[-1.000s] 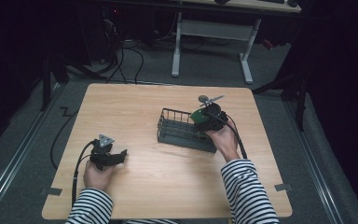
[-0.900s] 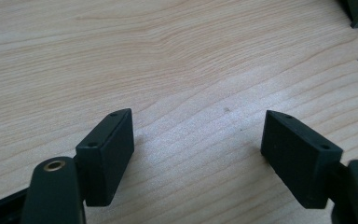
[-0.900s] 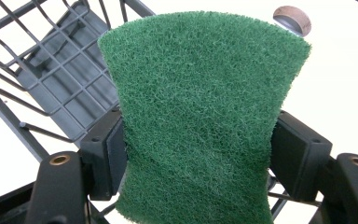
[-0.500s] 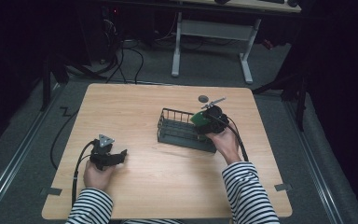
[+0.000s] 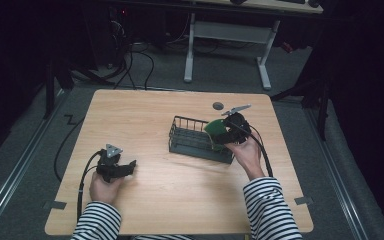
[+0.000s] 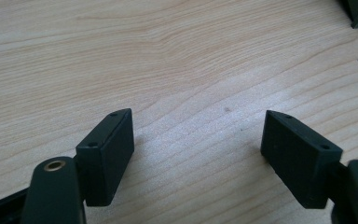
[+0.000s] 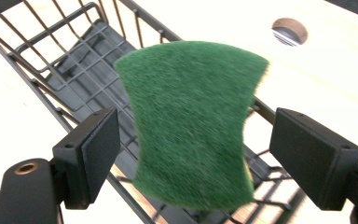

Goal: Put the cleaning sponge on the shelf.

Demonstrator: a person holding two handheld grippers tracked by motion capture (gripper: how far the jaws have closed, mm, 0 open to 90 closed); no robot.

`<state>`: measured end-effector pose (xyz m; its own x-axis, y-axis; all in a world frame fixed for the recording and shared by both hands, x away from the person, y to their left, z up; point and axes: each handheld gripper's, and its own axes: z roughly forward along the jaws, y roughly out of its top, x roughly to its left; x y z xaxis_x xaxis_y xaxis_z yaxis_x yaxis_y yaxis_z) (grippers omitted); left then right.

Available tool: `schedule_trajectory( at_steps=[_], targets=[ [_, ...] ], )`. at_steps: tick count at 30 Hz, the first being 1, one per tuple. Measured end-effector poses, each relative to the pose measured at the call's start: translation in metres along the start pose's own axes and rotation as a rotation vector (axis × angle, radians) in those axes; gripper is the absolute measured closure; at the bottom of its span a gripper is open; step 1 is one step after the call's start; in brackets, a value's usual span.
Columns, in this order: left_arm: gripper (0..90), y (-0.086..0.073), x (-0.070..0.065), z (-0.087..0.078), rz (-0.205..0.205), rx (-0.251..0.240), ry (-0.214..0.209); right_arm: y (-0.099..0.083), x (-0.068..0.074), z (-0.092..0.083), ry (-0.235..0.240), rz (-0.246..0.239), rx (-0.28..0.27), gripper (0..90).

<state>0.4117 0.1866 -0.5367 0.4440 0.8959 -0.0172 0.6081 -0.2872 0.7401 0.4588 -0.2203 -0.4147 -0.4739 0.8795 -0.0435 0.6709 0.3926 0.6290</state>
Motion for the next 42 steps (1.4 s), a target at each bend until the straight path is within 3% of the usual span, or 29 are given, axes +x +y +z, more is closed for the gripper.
schedule_trajectory(
  at_steps=[4,7,16,20,25,31,42],
  targets=[
    [26.0,0.0,0.0,0.0,0.001,0.001,0.0,-0.007,-0.007,-0.011,0.016,0.037,-0.055,18.7],
    [26.0,0.0,0.0,0.0,0.0,0.0,0.0,-0.013,-0.011,-0.02,0.014,0.055,-0.067,19.3],
    [26.0,0.0,0.0,0.0,0.0,0.0,-0.002,-0.024,-0.02,-0.047,0.003,0.053,-0.116,22.2],
    [25.9,0.0,0.0,0.0,0.001,0.001,-0.002,-0.033,-0.023,-0.057,0.013,0.075,-0.151,25.3],
    [25.9,0.0,0.0,0.0,0.001,0.001,-0.002,-0.044,-0.031,-0.067,0.009,0.104,-0.154,25.4],
    [25.9,0.0,0.0,0.0,0.001,0.001,0.0,-0.053,-0.035,-0.086,0.004,0.113,-0.201,27.9],
    [25.9,0.0,0.0,-0.001,0.002,0.001,0.0,-0.095,-0.052,-0.097,0.026,0.182,-0.207,30.5]
  ],
)
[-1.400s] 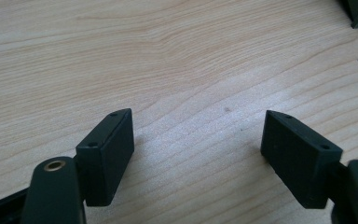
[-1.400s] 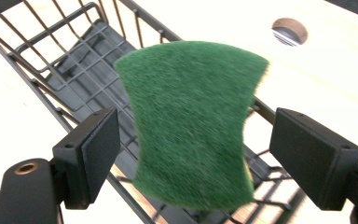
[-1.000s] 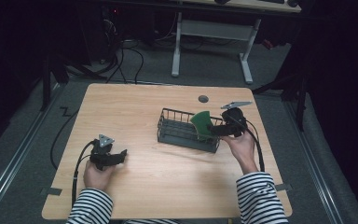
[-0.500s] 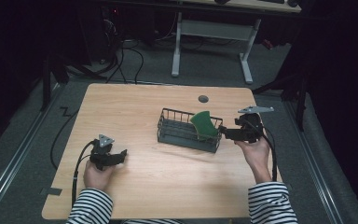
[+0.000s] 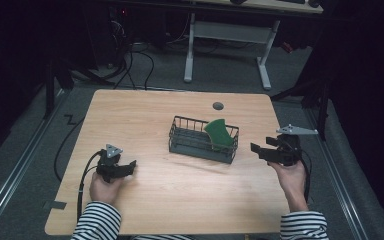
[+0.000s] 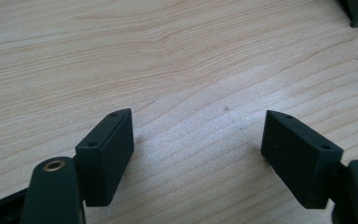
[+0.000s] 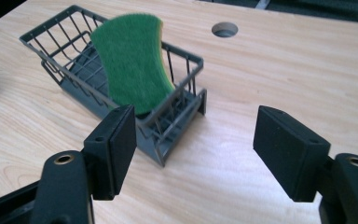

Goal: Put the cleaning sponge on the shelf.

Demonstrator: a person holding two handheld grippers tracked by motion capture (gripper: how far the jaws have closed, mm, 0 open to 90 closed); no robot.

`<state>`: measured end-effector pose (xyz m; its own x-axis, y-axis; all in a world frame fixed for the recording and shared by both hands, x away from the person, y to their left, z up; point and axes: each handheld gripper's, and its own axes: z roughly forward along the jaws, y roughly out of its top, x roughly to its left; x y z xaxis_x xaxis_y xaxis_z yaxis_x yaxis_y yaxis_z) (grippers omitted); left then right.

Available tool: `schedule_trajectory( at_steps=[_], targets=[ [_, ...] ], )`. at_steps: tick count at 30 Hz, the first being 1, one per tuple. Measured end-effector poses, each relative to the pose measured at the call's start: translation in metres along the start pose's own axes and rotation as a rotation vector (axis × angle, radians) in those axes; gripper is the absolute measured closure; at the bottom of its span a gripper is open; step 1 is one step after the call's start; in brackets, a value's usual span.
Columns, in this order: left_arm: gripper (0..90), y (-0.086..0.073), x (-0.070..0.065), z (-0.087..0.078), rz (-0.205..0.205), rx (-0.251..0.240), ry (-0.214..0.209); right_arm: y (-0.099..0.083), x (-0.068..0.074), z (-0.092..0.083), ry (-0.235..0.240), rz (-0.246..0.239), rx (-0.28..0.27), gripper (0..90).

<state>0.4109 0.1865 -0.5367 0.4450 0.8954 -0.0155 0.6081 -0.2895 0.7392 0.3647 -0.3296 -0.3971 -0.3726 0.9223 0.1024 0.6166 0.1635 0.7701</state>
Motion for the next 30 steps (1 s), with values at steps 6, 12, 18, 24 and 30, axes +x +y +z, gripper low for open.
schedule_trajectory(
  at_steps=[6,12,18,24,30],
  targets=[
    [25.9,0.0,0.0,0.0,0.0,-0.001,-0.001,-0.028,-0.01,0.0,-0.003,0.041,-0.005,32.0],
    [25.8,0.0,0.0,0.0,0.0,0.0,-0.002,-0.056,-0.018,0.006,-0.008,0.077,-0.007,32.6],
    [25.9,0.0,0.0,0.0,0.0,0.0,-0.001,-0.083,-0.027,0.019,-0.023,0.095,0.017,33.1],
    [25.8,0.0,0.0,0.0,0.0,0.0,-0.001,-0.105,-0.032,0.034,-0.062,0.141,0.028,32.7],
    [25.8,0.0,0.0,0.0,0.001,0.0,-0.001,-0.116,-0.027,0.05,-0.101,0.111,0.053,31.9]
  ],
)
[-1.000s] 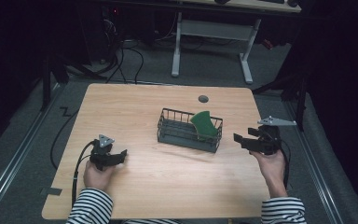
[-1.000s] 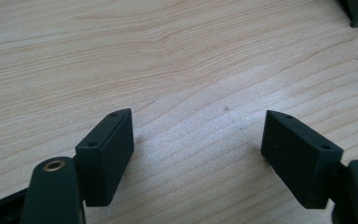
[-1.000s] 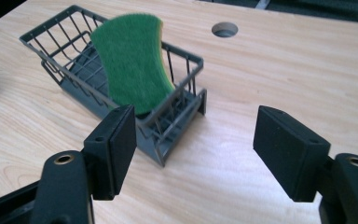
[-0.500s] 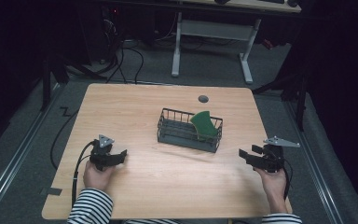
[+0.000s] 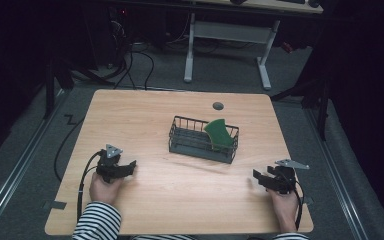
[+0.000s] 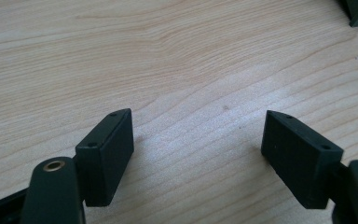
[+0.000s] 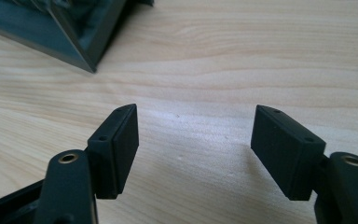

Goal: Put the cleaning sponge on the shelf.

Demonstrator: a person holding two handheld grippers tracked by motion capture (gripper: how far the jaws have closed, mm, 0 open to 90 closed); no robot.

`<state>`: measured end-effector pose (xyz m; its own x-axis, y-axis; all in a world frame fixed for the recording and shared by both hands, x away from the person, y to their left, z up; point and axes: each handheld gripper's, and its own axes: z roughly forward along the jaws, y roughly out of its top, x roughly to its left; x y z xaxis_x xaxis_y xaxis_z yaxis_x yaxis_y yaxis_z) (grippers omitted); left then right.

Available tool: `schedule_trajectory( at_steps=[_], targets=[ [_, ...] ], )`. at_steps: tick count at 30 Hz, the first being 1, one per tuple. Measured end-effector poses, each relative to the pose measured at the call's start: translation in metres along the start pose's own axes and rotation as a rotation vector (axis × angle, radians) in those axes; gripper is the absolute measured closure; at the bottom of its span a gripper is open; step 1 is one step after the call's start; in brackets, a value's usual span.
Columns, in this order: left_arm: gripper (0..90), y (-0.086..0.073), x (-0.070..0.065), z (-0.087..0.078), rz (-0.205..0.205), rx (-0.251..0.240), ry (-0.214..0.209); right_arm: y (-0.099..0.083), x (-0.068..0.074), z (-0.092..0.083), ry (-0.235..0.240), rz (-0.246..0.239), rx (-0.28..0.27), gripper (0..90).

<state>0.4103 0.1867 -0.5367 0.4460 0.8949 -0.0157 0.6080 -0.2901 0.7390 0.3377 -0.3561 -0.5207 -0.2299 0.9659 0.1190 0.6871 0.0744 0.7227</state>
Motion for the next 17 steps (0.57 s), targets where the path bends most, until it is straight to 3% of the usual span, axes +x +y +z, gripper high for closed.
schedule_trajectory(
  at_steps=[7,9,17],
  targets=[
    [25.8,0.0,0.0,0.0,0.0,0.0,0.001,-0.005,0.009,0.01,-0.058,-0.049,-0.007,31.3],
    [25.9,0.0,0.0,0.0,0.0,0.0,0.0,-0.004,0.013,0.012,-0.105,-0.091,0.007,29.2],
    [26.0,0.0,0.0,0.0,-0.001,0.0,0.002,-0.003,0.012,0.013,-0.143,-0.061,0.01,24.3]
  ],
)
